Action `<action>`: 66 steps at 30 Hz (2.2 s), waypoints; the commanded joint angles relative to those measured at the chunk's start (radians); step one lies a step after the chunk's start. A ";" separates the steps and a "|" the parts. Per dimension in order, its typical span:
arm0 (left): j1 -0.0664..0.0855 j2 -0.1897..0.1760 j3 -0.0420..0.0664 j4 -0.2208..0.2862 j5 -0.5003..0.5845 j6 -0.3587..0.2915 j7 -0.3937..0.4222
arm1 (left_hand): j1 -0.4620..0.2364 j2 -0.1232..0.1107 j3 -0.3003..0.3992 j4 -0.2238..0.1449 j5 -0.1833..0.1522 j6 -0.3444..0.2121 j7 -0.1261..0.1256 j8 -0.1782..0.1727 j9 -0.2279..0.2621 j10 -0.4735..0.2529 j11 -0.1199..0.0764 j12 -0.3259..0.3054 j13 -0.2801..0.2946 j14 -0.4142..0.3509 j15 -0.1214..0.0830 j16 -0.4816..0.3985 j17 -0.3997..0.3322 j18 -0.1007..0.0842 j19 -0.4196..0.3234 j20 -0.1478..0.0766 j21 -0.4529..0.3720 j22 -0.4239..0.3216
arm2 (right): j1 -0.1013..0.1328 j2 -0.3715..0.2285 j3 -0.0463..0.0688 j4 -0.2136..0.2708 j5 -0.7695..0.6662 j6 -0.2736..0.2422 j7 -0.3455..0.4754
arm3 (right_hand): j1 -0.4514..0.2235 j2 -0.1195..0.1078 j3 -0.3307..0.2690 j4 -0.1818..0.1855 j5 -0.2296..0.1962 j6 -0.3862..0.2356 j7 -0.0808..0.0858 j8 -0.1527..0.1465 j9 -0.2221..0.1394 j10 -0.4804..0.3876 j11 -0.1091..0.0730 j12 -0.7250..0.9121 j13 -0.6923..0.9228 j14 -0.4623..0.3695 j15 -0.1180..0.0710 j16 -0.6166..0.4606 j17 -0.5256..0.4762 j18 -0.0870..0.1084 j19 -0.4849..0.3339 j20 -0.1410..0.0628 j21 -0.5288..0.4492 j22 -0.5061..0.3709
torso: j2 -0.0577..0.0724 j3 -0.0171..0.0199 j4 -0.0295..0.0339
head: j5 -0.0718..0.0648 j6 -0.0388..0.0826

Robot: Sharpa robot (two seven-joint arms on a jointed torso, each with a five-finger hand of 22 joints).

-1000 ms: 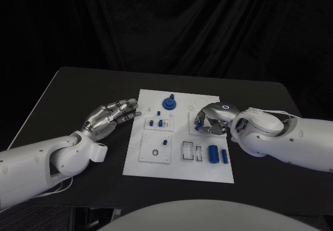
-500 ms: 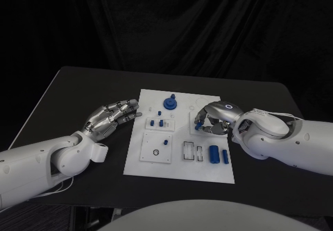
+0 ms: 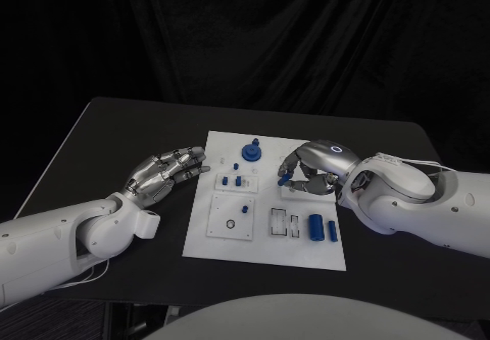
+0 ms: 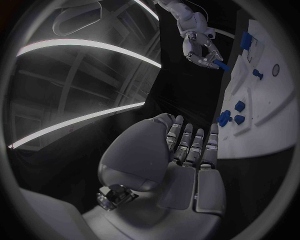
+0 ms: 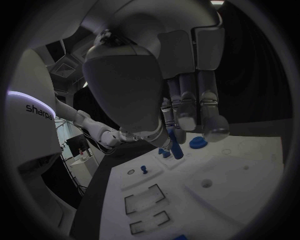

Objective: Assemble the parts on the task board

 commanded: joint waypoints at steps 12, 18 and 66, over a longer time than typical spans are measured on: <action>-0.002 0.012 0.001 -0.006 0.004 0.019 0.002 | -0.012 0.000 0.005 0.005 -0.014 0.004 0.005 0.007 -0.001 0.003 0.009 0.003 0.001 0.001 0.005 0.006 0.001 0.000 0.006 0.001 0.001 -0.003 | -0.028 0.193 0.000 -0.016 -0.079 0.073 0.067 | -0.002 0.003 -0.006 -0.006 0.002 0.008 -0.008 0.018 0.084 0.017 -0.002 -0.021 -0.004 0.039 -0.003 0.049 0.049 -0.019 0.028 -0.007 0.074 0.116 | 0.001 0.0004 -0.0010 | 0.010 0.000; -0.002 0.013 0.001 -0.008 0.004 0.021 -0.001 | -0.013 0.000 0.006 0.005 -0.016 0.003 0.005 0.008 -0.002 0.003 0.009 0.003 0.001 0.000 0.005 0.005 0.001 0.000 0.005 0.001 0.001 -0.004 | -0.050 0.267 0.000 -0.057 -0.082 0.076 0.100 | -0.001 0.003 -0.007 -0.009 0.006 0.006 -0.008 0.019 0.090 0.020 -0.002 -0.027 -0.004 0.050 -0.004 0.065 0.067 -0.023 0.037 -0.008 0.098 0.121 | 0.001 0.0011 -0.0016 | 0.011 0.000; -0.005 0.020 0.001 -0.015 0.004 0.031 -0.015 | -0.013 -0.001 0.010 0.002 -0.030 0.002 0.005 0.009 -0.002 0.004 0.008 0.004 0.000 -0.001 0.007 0.005 0.001 -0.001 0.006 0.001 0.001 -0.005 | -0.108 0.299 0.000 -0.125 -0.083 0.146 0.098 | 0.004 0.008 -0.006 -0.018 0.009 0.008 -0.006 0.021 0.102 0.027 -0.002 -0.033 -0.004 0.048 -0.004 0.063 0.062 -0.023 0.038 -0.009 0.101 0.122 | 0.000 -0.0007 0.0007 | 0.016 0.000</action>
